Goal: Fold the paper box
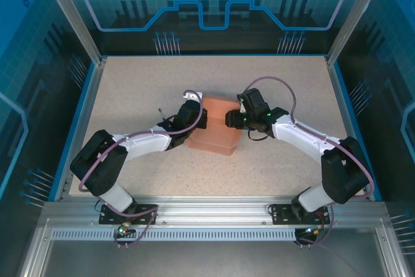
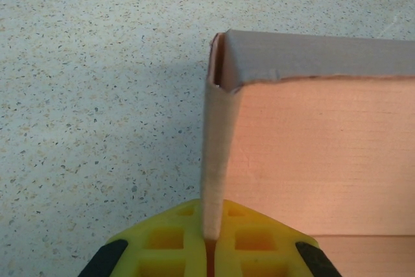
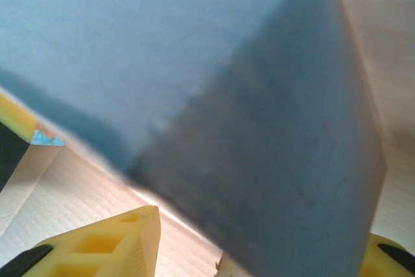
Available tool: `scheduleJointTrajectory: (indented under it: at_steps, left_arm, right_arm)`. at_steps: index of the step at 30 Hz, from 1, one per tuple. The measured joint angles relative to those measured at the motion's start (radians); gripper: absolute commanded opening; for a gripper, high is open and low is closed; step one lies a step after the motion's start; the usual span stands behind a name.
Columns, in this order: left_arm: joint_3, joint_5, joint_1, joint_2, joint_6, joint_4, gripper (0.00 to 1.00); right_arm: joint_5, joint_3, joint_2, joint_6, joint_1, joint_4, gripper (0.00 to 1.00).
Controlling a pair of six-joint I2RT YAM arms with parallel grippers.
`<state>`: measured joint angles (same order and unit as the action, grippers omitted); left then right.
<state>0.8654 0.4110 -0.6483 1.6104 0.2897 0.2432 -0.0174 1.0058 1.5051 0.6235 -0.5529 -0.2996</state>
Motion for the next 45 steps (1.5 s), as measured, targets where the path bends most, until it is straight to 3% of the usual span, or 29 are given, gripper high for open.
scheduleJointTrajectory:
  at_steps: [14,32,38,45]
  left_arm:
    - [0.0,0.003,0.0,0.0,0.0,-0.003,0.01]
    - [0.0,0.0,0.021,0.0,0.017,-0.002,0.01]
    - [-0.018,-0.015,0.056,-0.02,0.027,-0.003,0.01]
    - [-0.04,-0.035,0.1,-0.06,0.04,-0.003,0.01]
  right_arm:
    - [-0.017,0.04,0.028,-0.063,-0.017,-0.043,0.51]
    - [-0.019,0.187,-0.142,-0.344,0.018,-0.292,0.55]
    - [0.0,0.219,-0.216,-0.413,0.103,-0.348,0.57]
    - [0.03,0.161,-0.253,-0.414,0.309,-0.339,0.59]
